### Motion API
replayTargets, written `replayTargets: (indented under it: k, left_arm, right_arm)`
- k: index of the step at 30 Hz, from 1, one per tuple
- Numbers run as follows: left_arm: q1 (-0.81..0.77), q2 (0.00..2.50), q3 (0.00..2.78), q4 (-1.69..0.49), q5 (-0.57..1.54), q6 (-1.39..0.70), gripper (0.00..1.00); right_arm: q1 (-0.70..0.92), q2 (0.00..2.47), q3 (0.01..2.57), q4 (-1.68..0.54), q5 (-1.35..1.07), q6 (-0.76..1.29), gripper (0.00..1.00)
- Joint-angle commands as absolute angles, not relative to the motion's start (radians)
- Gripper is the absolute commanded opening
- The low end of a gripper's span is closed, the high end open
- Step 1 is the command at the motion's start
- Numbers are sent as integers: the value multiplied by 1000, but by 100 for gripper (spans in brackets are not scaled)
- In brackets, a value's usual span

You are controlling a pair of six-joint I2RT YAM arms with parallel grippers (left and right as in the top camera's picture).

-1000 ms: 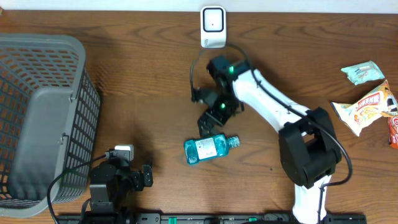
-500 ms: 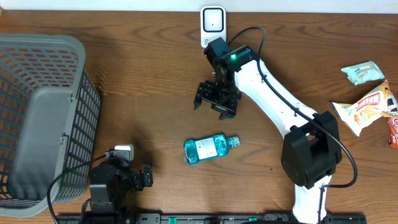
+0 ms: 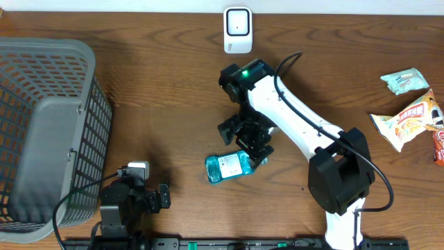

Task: Scan the item barcode
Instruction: 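Move the right gripper down over the bottle neck and close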

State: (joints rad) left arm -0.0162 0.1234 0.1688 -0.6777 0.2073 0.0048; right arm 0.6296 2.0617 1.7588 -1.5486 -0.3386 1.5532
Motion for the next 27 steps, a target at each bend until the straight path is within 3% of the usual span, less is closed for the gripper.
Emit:
replayTargets:
  k: [1, 4, 20, 27]
  left_arm:
    - [-17, 122, 163, -690, 208, 15, 98]
    - [-17, 122, 163, -690, 208, 15, 98]
    - [-17, 122, 163, -690, 208, 15, 98]
    - [-17, 122, 163, -690, 208, 15, 98]
  right_arm:
    - [636, 2074, 1737, -1552, -269, 1732, 98]
    - [634, 2096, 1715, -1536, -243, 1766, 99]
    - [603, 2337, 1704, -1487, -290, 1763, 87]
    - [611, 2428, 1701, -1515, -283, 1764, 74]
